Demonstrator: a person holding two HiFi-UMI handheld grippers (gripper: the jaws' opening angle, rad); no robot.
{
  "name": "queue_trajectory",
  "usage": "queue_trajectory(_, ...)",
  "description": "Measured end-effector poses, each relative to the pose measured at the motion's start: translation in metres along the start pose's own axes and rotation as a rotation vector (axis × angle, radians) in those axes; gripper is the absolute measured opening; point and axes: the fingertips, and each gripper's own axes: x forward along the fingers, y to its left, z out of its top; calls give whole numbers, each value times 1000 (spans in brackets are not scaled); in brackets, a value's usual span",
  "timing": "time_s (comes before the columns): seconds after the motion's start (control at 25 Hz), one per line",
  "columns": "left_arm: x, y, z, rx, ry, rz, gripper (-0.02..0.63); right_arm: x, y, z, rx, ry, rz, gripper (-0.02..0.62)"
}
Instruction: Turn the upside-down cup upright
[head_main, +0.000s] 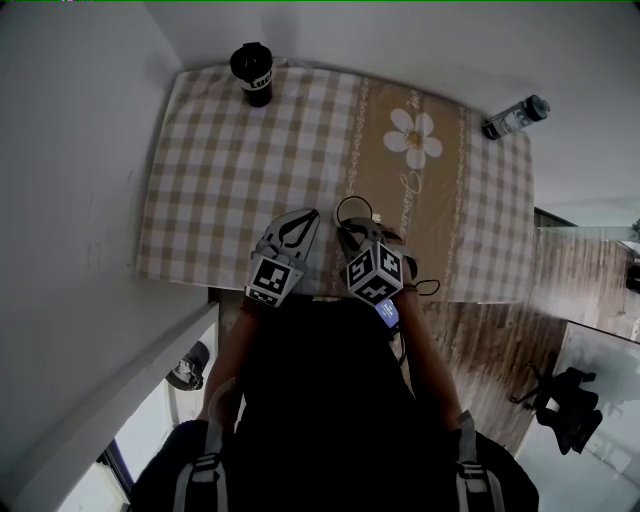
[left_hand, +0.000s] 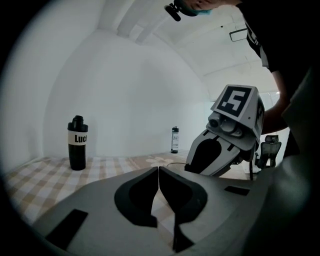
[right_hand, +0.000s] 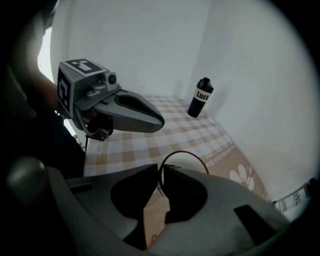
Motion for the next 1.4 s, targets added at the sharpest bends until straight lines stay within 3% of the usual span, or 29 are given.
queue_trajectory(0.16,1,-4,-11,21,46,-18,8,-6,-1,1,59,-66,12,41)
queue_trajectory(0.48,13,-48,-49,130,168,-222,228,-17,-9,0,310,-246,73,41)
queue_trajectory(0.8,33,-60,-69,283,264,-220,373,-19,-13,0,444,-303,114,37)
queue_trajectory(1.08,48,-65,-61,307,252,-240,377,-18,7,13,391,-293,171,37)
queue_trajectory(1.28,46,-64,-61,291,243,-231,373,-14,14,15,232,-216,143,48)
queue_trajectory(1.4,45,-66,-61,312,242,-234,371,-18,15,14,107,-183,84,63)
